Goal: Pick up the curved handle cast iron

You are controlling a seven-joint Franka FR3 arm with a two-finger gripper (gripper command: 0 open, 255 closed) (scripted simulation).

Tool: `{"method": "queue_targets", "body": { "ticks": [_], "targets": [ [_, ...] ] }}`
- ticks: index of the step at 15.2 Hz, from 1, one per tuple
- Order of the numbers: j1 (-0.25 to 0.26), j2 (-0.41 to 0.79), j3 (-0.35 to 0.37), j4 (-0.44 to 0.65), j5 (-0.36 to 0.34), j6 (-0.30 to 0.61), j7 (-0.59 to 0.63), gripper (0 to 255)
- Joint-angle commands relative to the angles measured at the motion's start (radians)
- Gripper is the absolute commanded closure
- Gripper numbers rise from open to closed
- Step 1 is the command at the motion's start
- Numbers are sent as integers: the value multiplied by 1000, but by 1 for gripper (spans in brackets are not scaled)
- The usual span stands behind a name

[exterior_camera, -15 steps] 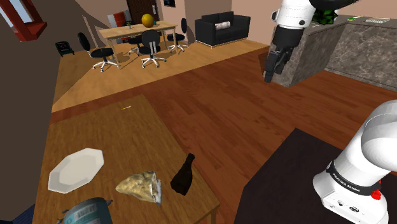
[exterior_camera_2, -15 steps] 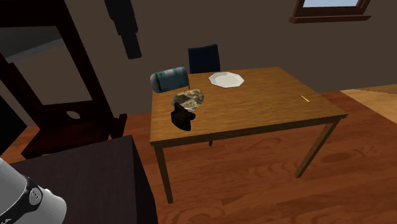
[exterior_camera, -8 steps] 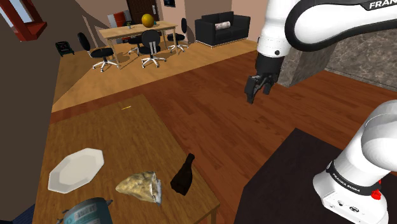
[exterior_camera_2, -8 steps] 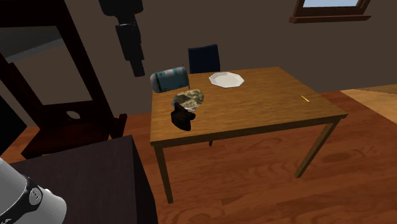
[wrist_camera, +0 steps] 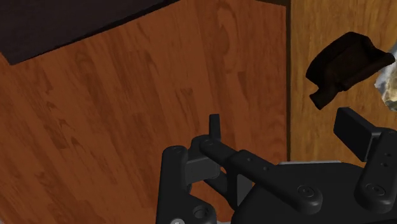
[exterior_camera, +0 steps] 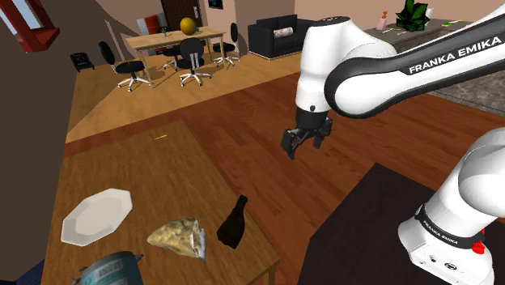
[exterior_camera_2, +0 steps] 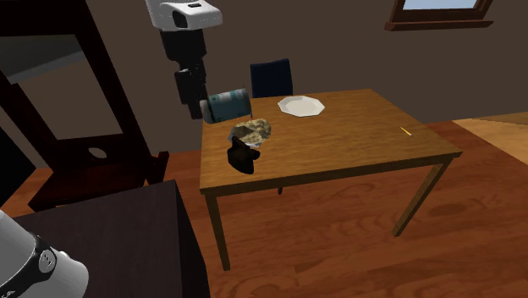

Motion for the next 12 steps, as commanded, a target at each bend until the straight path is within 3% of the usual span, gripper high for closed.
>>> {"method": "queue_targets", "body": {
  "ticks": [1,6,9,12],
  "targets": [
    [-19,77,62,16,-12,61,98,0],
    [-95,299,209,87,-129,187,369,0],
    [-135,463,273,152,-282,239,579,0],
    [-116,640,270,236,-470,257,802,0]
  ]
}}
